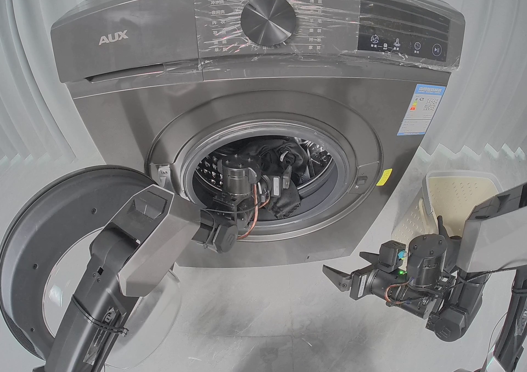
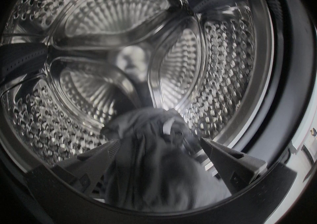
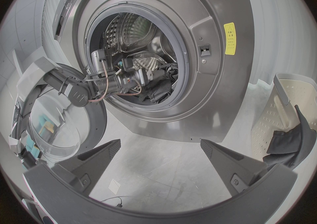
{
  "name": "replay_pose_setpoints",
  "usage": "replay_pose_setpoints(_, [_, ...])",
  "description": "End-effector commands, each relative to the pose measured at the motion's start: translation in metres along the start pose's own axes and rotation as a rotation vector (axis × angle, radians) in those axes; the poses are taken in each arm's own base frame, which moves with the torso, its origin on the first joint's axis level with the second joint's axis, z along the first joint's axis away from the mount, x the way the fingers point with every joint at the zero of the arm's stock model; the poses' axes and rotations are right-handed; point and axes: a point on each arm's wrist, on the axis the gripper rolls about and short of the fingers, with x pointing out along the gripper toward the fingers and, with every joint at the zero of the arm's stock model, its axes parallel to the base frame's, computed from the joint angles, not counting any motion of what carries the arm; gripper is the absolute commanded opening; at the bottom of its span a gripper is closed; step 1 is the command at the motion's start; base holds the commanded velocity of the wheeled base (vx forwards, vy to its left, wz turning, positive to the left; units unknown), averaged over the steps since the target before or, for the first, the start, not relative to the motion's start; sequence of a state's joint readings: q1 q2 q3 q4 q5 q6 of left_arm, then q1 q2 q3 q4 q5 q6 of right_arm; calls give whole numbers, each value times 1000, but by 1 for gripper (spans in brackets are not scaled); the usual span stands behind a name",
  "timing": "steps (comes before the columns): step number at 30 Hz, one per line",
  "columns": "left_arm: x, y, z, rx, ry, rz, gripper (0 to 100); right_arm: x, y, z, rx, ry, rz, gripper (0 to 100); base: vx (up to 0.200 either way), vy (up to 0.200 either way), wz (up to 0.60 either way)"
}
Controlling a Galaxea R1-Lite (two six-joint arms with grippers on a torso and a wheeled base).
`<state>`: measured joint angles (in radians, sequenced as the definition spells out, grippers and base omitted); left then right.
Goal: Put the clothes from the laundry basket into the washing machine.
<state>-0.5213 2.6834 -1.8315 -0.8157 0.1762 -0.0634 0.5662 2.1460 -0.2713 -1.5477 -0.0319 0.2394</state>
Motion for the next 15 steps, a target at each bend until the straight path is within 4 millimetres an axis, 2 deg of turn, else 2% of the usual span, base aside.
replay_pose_setpoints(1, [-33,-13,-1,17,118,-86,100,0,0,0,-1,0,1,100,0,0,0])
replay_pose_setpoints(3, [-38,-13,-9,24,156,-97,100,0,1,0,-1,-1,4,100,0,0,0])
replay_pose_setpoints(7, [-38,-10,-14,28,166,-94,100,0,2,-1,-2,2,5,100,0,0,0])
replay_pose_setpoints(14, [-30,-5,-41,39,204,-97,100,1,2,-1,-2,1,7,100,0,0,0])
replay_pose_setpoints(15, [-29,-5,-44,41,207,-97,0,1,2,-1,-2,1,7,100,0,0,0])
